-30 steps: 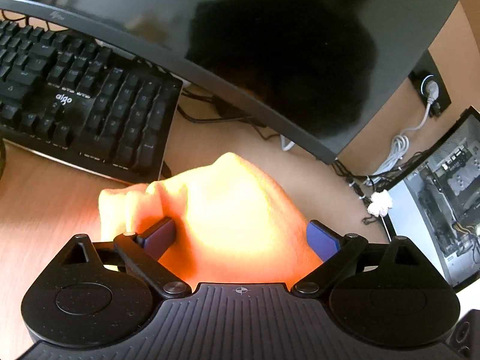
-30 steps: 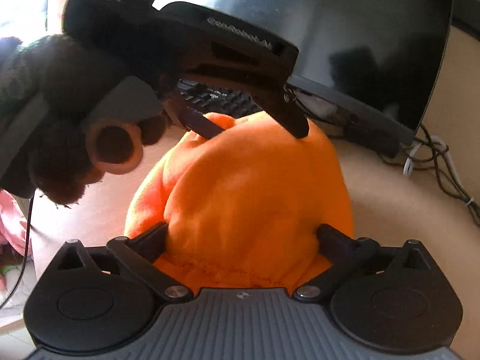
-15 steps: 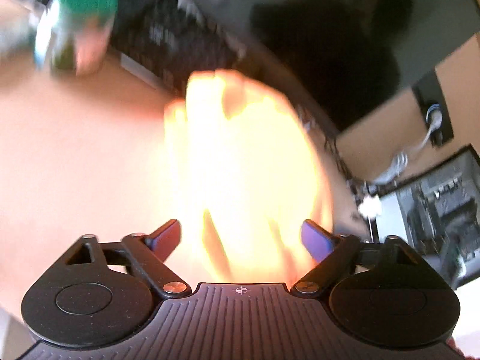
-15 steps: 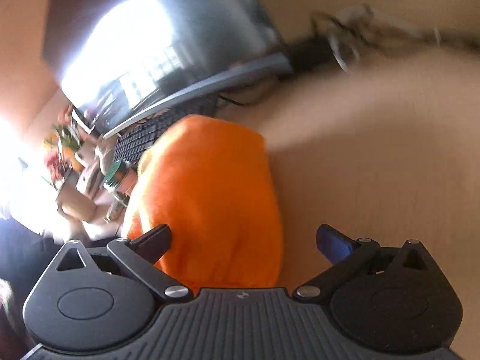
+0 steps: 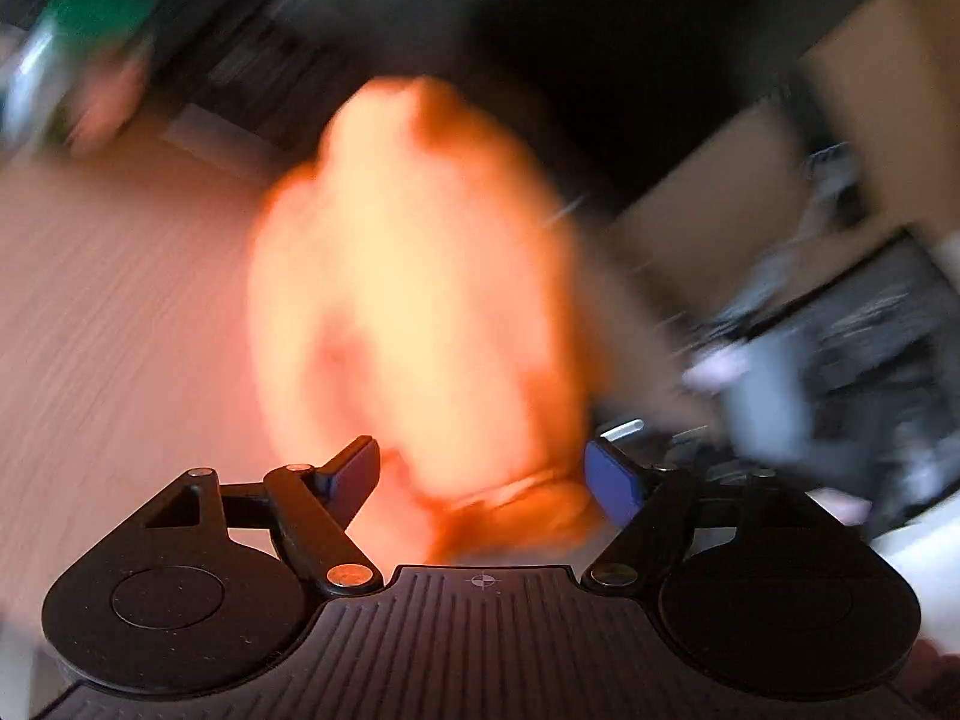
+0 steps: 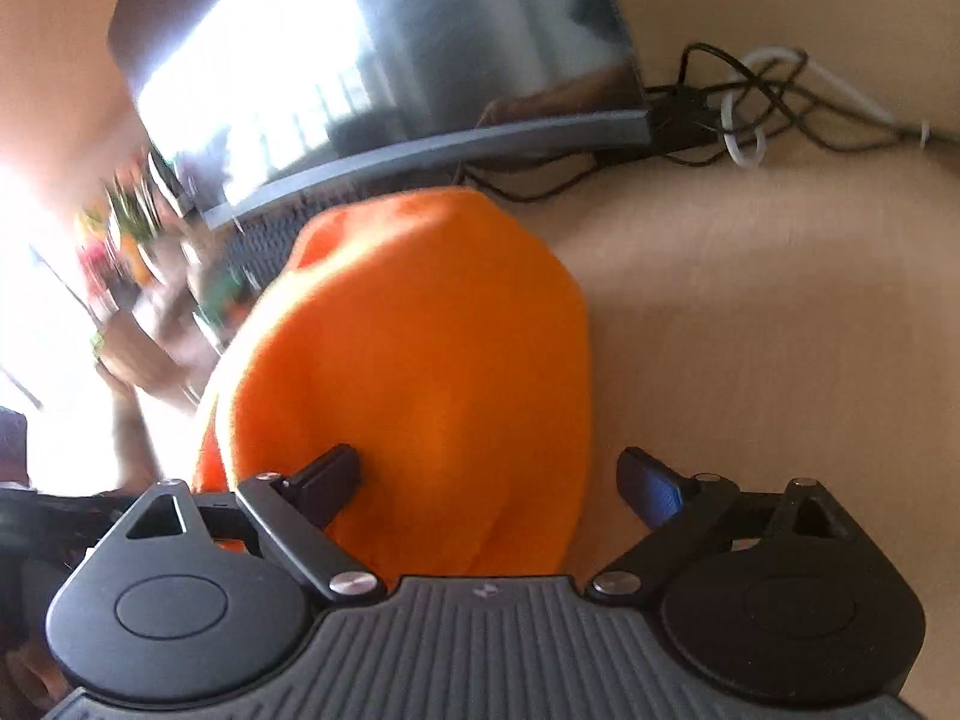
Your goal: Fold clothes
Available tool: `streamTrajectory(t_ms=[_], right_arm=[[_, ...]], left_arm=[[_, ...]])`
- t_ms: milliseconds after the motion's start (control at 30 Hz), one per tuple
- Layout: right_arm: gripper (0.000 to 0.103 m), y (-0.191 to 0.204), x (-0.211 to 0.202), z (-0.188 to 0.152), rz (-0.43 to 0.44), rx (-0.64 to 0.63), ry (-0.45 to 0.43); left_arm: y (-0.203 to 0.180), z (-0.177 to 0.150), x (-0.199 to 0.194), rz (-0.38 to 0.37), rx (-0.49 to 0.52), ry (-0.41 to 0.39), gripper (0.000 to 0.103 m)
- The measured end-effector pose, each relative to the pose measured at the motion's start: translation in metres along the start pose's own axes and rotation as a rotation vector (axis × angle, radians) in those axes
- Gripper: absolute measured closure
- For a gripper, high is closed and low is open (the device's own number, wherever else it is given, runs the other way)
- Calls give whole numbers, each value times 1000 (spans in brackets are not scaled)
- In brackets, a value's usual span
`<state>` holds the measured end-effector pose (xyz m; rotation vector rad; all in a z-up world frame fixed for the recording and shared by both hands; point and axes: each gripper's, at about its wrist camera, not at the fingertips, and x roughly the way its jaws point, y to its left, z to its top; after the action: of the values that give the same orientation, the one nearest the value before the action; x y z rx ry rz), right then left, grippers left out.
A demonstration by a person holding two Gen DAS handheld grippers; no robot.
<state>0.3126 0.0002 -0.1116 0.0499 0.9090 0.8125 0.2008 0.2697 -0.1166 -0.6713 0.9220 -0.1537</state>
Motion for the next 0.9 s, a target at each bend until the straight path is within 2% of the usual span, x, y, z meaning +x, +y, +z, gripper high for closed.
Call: streamTrajectory(t_ms=[100, 200, 233, 300, 367, 433, 467, 567, 600, 667, 733, 800, 900], right_arm=[[4, 14, 4, -11, -30, -105, 9], [3, 24, 6, -11, -43, -137, 3], [3, 26, 6, -11, -47, -141, 3], [3, 33, 8, -14, -60, -158, 5], [2, 39, 9, -17, -73, -175, 6], [1, 47, 9, -19, -124, -259, -8], [1, 52, 9, -20, -155, -310, -18], [0, 75, 3, -22, -312, -524, -67], [1, 83, -3, -22, -335, -565, -90], [1, 96, -16, -22, -320, -611, -143], [0, 106, -25, -22, -249, -594, -173], [0, 112, -15, -29, -216, -584, -145], [0, 112, 16, -46, -265, -609, -100]], left_arm=[[14, -12, 0, 63, -16, 24, 22], [5, -7, -15, 90, 68, -18, 24], [2, -2, -22, 68, 88, -47, 24], [-6, 10, -40, -25, 115, -133, 24], [-17, 27, -50, -104, 145, -211, 20], [-28, 44, -44, -150, 190, -260, 9], [-32, 54, -36, -161, 211, -272, 8], [-27, 75, -1, -127, 201, -223, 11], [-21, 78, 7, -113, 173, -200, 13], [-9, 85, 24, -86, 119, -154, 13], [1, 87, 32, -76, 90, -139, 13], [10, 85, 34, -64, 74, -133, 12], [18, 83, 34, -58, 66, -126, 11]])
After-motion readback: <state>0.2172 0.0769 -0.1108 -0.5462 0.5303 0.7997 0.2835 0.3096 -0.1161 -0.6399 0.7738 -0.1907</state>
